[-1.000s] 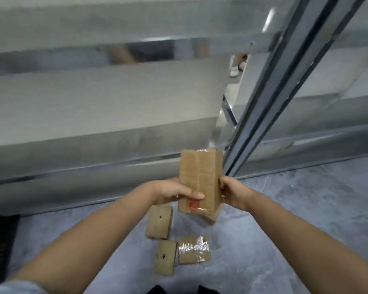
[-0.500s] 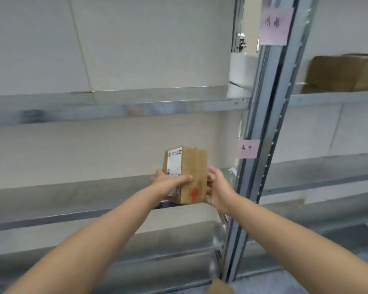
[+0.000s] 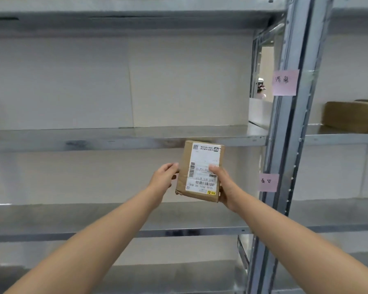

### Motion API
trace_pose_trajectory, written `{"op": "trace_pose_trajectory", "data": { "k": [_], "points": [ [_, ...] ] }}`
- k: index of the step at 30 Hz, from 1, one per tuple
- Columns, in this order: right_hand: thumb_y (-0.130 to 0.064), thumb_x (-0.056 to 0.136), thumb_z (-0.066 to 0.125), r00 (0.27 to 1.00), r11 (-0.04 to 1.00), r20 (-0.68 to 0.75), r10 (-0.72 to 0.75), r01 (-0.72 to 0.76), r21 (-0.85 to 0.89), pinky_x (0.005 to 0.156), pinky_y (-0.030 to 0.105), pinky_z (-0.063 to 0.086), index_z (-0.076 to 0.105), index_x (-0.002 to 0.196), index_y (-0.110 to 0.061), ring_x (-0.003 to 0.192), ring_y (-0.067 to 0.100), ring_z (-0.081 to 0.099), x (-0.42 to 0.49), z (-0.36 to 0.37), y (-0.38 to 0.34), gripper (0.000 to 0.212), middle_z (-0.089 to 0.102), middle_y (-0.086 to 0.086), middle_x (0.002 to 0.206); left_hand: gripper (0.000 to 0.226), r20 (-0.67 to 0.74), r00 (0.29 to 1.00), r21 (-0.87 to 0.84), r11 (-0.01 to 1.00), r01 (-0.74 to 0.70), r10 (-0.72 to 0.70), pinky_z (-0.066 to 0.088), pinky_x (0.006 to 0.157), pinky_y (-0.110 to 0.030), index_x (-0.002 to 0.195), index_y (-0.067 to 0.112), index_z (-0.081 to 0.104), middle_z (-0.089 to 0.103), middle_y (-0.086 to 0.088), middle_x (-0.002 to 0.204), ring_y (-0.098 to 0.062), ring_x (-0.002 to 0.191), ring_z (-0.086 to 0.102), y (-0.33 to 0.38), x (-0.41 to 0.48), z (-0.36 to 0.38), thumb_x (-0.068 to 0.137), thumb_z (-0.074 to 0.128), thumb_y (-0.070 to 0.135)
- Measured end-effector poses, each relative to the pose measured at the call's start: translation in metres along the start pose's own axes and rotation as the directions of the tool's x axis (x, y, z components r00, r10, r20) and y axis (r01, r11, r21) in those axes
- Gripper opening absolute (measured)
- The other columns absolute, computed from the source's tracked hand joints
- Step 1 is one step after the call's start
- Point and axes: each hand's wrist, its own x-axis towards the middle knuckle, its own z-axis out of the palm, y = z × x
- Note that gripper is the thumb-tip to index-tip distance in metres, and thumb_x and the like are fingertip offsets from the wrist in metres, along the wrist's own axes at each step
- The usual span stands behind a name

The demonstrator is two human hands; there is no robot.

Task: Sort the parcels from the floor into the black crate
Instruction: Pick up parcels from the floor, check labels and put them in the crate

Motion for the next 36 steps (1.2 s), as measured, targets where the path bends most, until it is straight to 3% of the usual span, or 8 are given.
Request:
{"op": "trace_pose_trajectory", "data": {
  "k": [5, 9, 17, 21, 25, 29, 33, 36],
  "points": [
    [-0.047, 0.085, 0.056, 0.999, 0.969, -0.016, 0.051, -0.045, 0.243, 0.092, 0.05, 0.05, 0.037, 0.137, -0.019, 0.111, 0.03, 0.062, -0.003, 0.009, -0.008, 0.062, 0.064, 0.01, 0.123, 0.067, 0.281, 0.952, -0.22, 0.957, 0.19, -0.124, 0.038, 0.095, -0.051, 0.115, 0.035, 0.059, 0.063, 0.004, 0.12, -0.02, 0.113, 0.055, -0.007, -0.009, 0.012, 0.066, 0.052, 0.08],
    [-0.038, 0.085, 0.059, 0.999, 0.907, 0.048, 0.024, -0.042, 0.419, 0.092, 0.05, 0.049, 0.044, 0.135, -0.013, 0.115, 0.03, 0.058, -0.007, 0.013, -0.008, 0.057, 0.061, 0.015, 0.125, 0.084, 0.23, 0.968, -0.368, 0.912, 0.18, -0.098, 0.052, 0.079, -0.048, 0.135, 0.024, 0.038, 0.062, -0.007, 0.121, -0.028, 0.105, 0.063, -0.007, -0.01, 0.028, 0.063, 0.074, 0.049],
    [-0.044, 0.076, 0.068, 0.986, 0.99, -0.164, -0.01, 0.033, 0.139, 0.115, 0.055, 0.017, 0.001, 0.148, -0.031, 0.143, 0.029, 0.019, -0.004, -0.039, -0.021, 0.1, 0.017, 0.01, 0.157, 0.042, 0.15, 0.989, -0.012, 1.0, -0.008, 0.01, 0.046, 0.08, -0.032, 0.11, 0.03, 0.058, 0.074, 0.009, 0.091, -0.01, 0.08, 0.065, 0.018, 0.006, 0.008, 0.072, 0.074, 0.03],
    [-0.059, 0.064, 0.07, 0.997, 0.953, 0.071, -0.021, 0.042, -0.302, 0.115, 0.05, 0.018, 0.028, 0.143, -0.033, 0.141, 0.025, 0.025, -0.004, -0.064, -0.04, 0.094, 0.03, 0.005, 0.153, 0.033, 0.344, 0.939, 0.239, 0.966, -0.095, 0.007, 0.052, 0.089, -0.035, 0.094, 0.034, 0.069, 0.075, 0.003, 0.094, -0.014, 0.086, 0.07, 0.033, 0.006, -0.01, 0.062, 0.077, 0.04],
    [-0.058, 0.072, 0.058, 0.934, 0.922, 0.328, 0.14, -0.002, -0.386, 0.098, 0.041, 0.046, 0.053, 0.126, -0.025, 0.105, 0.021, 0.059, -0.011, -0.059, -0.047, 0.063, 0.063, 0.006, 0.117, 0.04, 0.43, 0.903, 0.267, 0.955, -0.129, 0.002, 0.054, 0.084, -0.033, 0.099, 0.037, 0.07, 0.074, 0.0, 0.101, -0.018, 0.094, 0.07, 0.048, 0.003, -0.004, 0.061, 0.078, 0.043],
    [-0.054, 0.078, 0.061, 0.974, 0.972, 0.209, 0.083, -0.033, -0.234, 0.088, 0.039, 0.053, 0.058, 0.118, -0.016, 0.093, 0.021, 0.064, -0.017, -0.056, -0.042, 0.055, 0.069, 0.007, 0.102, 0.036, 0.278, 0.959, -0.058, 0.998, -0.033, 0.048, 0.044, 0.095, -0.038, 0.11, 0.034, 0.065, 0.071, 0.007, 0.098, -0.017, 0.111, 0.057, 0.041, 0.003, 0.004, 0.083, 0.055, 0.057],
    [-0.052, 0.09, 0.045, 0.985, 1.0, 0.172, 0.013, -0.009, -0.023, 0.1, 0.048, 0.046, 0.059, 0.119, -0.021, 0.109, 0.026, 0.062, -0.015, -0.041, -0.033, 0.045, 0.069, 0.008, 0.116, 0.067, 0.261, 0.965, -0.318, 0.941, 0.113, -0.028, 0.019, 0.11, -0.059, 0.141, 0.046, 0.032, 0.037, 0.01, 0.15, -0.02, 0.141, 0.028, 0.026, 0.001, 0.017, 0.081, 0.028, 0.077],
    [-0.058, 0.089, 0.04, 0.988, 0.999, 0.152, 0.033, -0.034, 0.006, 0.099, 0.045, 0.043, 0.061, 0.116, -0.024, 0.104, 0.024, 0.063, -0.009, -0.015, -0.028, 0.048, 0.071, 0.005, 0.111, 0.064, 0.318, 0.948, -0.336, 0.931, 0.145, -0.033, 0.044, 0.098, -0.053, 0.114, 0.043, 0.064, 0.061, 0.004, 0.13, -0.025, 0.122, 0.055, 0.02, -0.01, 0.021, 0.085, 0.017, 0.076]
  ]
}}
